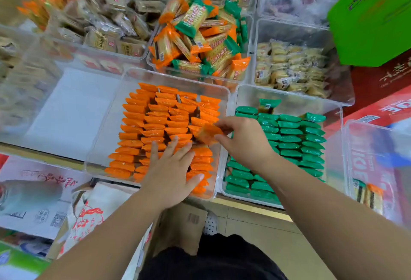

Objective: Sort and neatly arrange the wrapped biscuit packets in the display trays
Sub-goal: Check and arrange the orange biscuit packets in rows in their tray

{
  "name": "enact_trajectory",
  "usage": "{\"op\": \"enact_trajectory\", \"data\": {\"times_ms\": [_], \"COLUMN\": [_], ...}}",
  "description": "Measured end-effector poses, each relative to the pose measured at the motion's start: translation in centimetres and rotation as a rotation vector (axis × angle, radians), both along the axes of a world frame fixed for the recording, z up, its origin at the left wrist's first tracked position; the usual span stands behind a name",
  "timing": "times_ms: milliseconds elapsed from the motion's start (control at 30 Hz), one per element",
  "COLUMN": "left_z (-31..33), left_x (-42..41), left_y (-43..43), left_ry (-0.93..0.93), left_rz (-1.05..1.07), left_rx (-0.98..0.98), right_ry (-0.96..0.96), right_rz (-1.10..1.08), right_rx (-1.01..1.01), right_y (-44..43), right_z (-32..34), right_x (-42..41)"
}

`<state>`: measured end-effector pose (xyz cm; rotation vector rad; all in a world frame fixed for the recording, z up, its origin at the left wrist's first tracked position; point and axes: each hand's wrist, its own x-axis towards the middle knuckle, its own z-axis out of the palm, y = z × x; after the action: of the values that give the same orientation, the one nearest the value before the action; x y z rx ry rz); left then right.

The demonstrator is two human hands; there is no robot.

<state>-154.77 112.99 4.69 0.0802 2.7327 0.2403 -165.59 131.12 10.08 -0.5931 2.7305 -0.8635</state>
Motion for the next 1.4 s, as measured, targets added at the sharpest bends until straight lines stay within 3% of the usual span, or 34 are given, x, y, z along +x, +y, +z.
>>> {"op": "enact_trajectory", "data": {"times_ms": [200,467,567,700,833,1000,1100,1300,1400], "left_z": [-0.5,-0.7,-0.8,-1.0,-0.9,-0.8,-0.6,-0.2,0.0], "left_x": [-0.4,-0.1,-0.6,-1.4,-1.6,-1.7,-1.8,-2.0,-2.3], "left_y": [-0.1,-0.3,-0.1,0.0,-0.1,0.2,0.3,0.4,0.5], "left_ry": [0.024,0.129,0.07,0.022,0.028,0.017,0.016,0.049,0.058], "left_rz": [-0.001,0.112,0.043,-0.007,-0.018,-0.032,-0.047,-0.089,-0.104], "left_rx": [0.028,0.145,0.106,0.067,0.044,0.009,-0.016,-0.055,-0.07], "right_ry": [0.189,0.228,0.233,0.149,0.106,0.16,0.202,0.35,0.444], "right_rz": [0.166,0.274,0.284,0.354,0.281,0.305,0.294,0.229,0.109], "right_rx": [0.326,0.645,0.706,0.675,0.534,0.819,0.852,0.681,0.492], "right_y": [-2.7,-4.7,-5.2,-4.9,-4.9,-6.2,-6.9,-4.9,-2.8], "right_z": [-3.1,-4.2,-4.5,-3.6,-2.5,-3.1,-3.4,-2.0,-0.3], "right_x": [-1.4,-0.9,-1.0,-2.0,-3.7,-3.9,-3.8,-3.3,-2.4]}}
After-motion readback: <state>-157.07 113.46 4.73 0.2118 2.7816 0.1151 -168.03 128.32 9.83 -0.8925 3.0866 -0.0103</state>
